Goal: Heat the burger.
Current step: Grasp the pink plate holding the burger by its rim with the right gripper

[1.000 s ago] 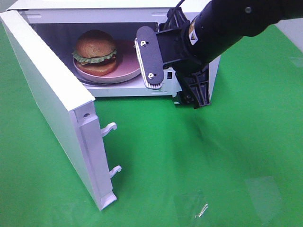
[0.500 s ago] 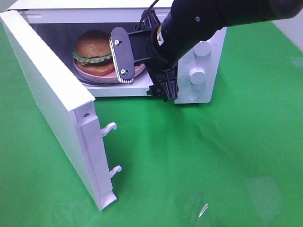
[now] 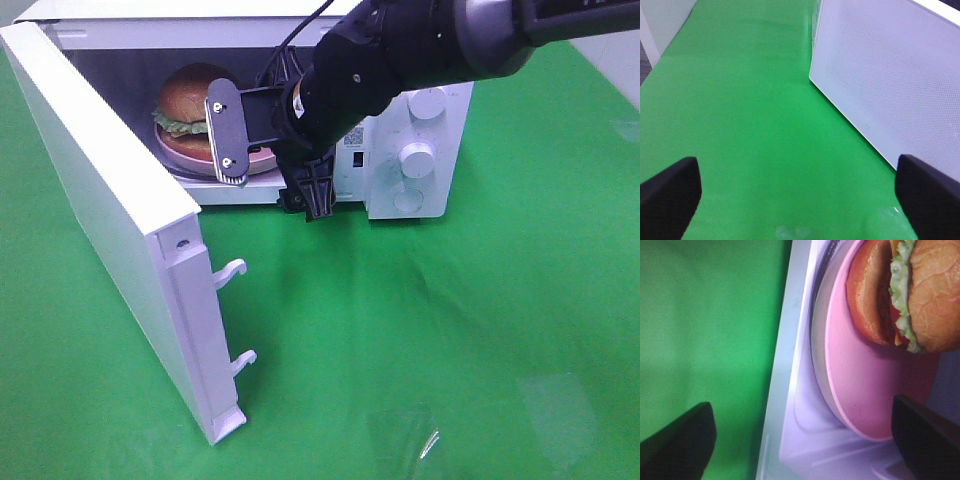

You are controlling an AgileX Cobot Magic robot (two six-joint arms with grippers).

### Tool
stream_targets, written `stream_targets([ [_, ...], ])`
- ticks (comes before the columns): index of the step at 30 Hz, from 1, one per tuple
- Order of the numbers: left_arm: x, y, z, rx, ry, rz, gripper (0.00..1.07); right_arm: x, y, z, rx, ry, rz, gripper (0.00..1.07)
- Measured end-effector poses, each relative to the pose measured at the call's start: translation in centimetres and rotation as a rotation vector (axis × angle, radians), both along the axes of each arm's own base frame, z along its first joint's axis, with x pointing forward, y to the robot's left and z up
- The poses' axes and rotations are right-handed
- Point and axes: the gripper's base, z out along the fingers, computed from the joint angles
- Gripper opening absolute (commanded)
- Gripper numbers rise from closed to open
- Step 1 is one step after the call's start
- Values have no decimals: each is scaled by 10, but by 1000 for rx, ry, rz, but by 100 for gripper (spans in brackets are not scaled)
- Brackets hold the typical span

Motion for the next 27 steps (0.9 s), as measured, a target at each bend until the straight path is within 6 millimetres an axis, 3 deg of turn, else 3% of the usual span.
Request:
stream_targets([
  [18, 0, 0, 0, 0, 0, 0, 100, 31, 27, -33, 51, 19, -35, 88],
  [27, 0, 0, 0, 0, 0, 0, 100, 43, 36, -39, 71, 14, -52, 87],
])
